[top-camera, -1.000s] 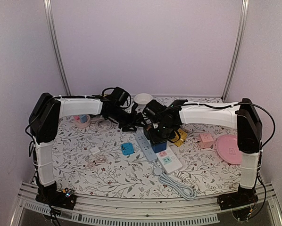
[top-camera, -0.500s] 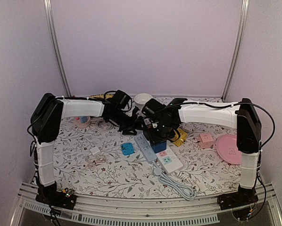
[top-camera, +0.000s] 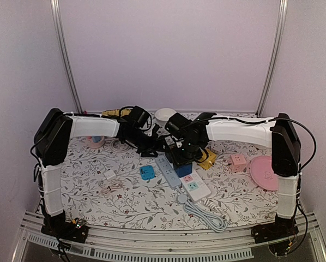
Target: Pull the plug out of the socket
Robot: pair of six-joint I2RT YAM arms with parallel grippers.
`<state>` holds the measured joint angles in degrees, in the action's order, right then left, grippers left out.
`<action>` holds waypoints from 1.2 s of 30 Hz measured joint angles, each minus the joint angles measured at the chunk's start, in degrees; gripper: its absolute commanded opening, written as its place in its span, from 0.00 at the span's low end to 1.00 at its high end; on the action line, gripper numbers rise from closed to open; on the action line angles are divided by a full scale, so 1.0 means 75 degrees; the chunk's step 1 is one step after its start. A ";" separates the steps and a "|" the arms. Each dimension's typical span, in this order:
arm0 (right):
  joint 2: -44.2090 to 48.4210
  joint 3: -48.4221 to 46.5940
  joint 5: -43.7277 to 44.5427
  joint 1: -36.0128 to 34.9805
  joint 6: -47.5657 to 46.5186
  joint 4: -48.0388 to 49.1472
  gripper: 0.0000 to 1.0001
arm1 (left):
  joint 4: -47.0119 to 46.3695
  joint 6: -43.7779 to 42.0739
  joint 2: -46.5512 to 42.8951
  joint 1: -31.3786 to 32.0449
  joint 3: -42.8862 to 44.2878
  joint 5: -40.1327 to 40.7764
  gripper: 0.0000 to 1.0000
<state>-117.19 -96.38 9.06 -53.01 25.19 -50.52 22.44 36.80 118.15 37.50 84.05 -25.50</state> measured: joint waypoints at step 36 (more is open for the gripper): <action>0.0828 0.1151 -0.0224 0.0111 0.0090 0.1081 0.34 | -0.0498 -0.0114 -0.0204 0.0015 -0.0487 0.0009 0.77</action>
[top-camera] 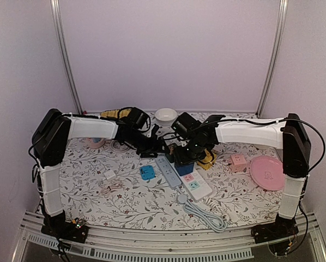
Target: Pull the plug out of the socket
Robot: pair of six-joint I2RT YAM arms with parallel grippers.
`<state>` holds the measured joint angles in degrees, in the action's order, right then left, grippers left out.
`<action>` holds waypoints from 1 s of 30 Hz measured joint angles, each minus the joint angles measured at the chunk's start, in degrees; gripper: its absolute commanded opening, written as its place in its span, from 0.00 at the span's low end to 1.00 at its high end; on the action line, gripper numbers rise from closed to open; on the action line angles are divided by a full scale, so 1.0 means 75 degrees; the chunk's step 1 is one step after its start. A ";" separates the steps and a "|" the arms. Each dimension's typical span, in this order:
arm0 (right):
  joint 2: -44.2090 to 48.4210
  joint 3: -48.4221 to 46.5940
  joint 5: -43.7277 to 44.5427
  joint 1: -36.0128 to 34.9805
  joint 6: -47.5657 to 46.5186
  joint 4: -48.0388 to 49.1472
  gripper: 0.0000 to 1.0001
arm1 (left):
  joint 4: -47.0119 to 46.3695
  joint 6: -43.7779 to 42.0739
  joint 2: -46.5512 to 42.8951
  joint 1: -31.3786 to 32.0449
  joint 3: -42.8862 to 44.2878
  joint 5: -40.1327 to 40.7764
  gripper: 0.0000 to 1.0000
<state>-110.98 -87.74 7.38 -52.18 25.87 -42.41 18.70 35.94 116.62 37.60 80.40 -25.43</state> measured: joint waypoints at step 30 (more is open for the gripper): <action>0.3675 0.3902 0.0341 0.1224 0.1920 -0.0347 0.37 | 0.1341 -0.0280 0.0315 0.0108 0.1078 0.0274 0.76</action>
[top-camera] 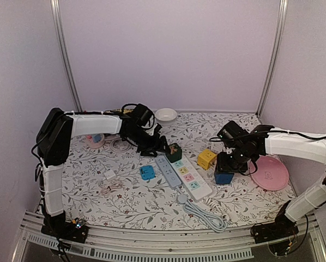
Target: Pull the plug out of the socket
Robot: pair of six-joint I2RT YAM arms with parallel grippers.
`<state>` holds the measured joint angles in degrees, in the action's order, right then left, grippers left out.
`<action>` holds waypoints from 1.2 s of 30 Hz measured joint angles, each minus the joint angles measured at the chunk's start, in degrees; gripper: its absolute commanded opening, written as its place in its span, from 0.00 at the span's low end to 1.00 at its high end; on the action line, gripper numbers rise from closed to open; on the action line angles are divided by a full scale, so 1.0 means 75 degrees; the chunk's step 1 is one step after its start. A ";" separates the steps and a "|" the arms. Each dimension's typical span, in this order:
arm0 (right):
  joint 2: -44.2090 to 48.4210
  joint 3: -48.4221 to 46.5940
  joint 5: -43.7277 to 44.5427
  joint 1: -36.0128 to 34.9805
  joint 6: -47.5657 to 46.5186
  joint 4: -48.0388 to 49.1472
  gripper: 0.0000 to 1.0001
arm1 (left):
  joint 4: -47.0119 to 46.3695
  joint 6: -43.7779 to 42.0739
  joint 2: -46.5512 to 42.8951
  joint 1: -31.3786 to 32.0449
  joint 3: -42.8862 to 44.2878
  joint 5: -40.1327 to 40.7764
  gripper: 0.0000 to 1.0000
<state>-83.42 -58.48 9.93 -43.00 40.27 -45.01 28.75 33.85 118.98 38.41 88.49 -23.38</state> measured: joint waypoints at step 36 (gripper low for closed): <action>-0.1346 -0.2206 0.0428 0.0233 -0.0219 -0.0772 0.89 | 0.0551 -0.0306 0.0038 0.0041 0.0393 0.0323 0.77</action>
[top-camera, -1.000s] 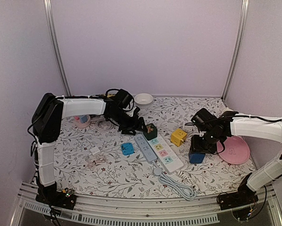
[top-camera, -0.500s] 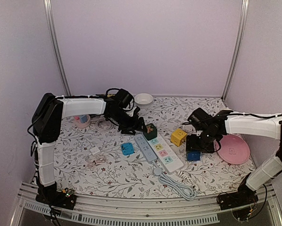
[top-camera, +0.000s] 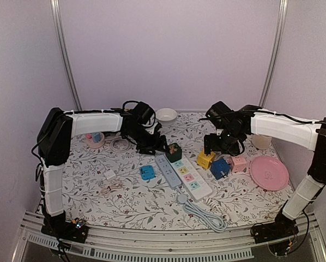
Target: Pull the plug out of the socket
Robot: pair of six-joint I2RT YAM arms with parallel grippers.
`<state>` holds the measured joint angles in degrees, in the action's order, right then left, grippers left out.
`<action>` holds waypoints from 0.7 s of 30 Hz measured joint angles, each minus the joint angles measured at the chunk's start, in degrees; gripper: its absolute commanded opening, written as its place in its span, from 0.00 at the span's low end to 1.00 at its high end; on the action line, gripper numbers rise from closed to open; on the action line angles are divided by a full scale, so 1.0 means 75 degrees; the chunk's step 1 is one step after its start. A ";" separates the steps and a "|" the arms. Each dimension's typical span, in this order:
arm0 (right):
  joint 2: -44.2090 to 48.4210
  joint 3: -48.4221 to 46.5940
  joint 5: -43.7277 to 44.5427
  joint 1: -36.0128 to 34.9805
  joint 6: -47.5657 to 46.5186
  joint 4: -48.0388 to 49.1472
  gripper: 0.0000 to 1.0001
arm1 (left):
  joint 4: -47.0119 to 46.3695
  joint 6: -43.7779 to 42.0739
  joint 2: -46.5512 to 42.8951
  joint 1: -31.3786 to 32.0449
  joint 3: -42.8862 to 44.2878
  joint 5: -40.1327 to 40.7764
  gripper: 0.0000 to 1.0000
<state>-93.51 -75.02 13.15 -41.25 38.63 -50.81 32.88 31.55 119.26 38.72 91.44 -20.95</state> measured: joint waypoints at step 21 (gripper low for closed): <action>-0.0402 0.0577 -0.2087 0.0038 -0.0085 0.1667 0.27 | 0.0828 -0.1923 0.0842 0.0659 0.2442 0.1163 0.77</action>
<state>-96.53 -70.70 -2.50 -40.97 38.00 -38.30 39.09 17.12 125.58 43.66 109.75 -12.23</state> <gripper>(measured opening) 0.422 0.768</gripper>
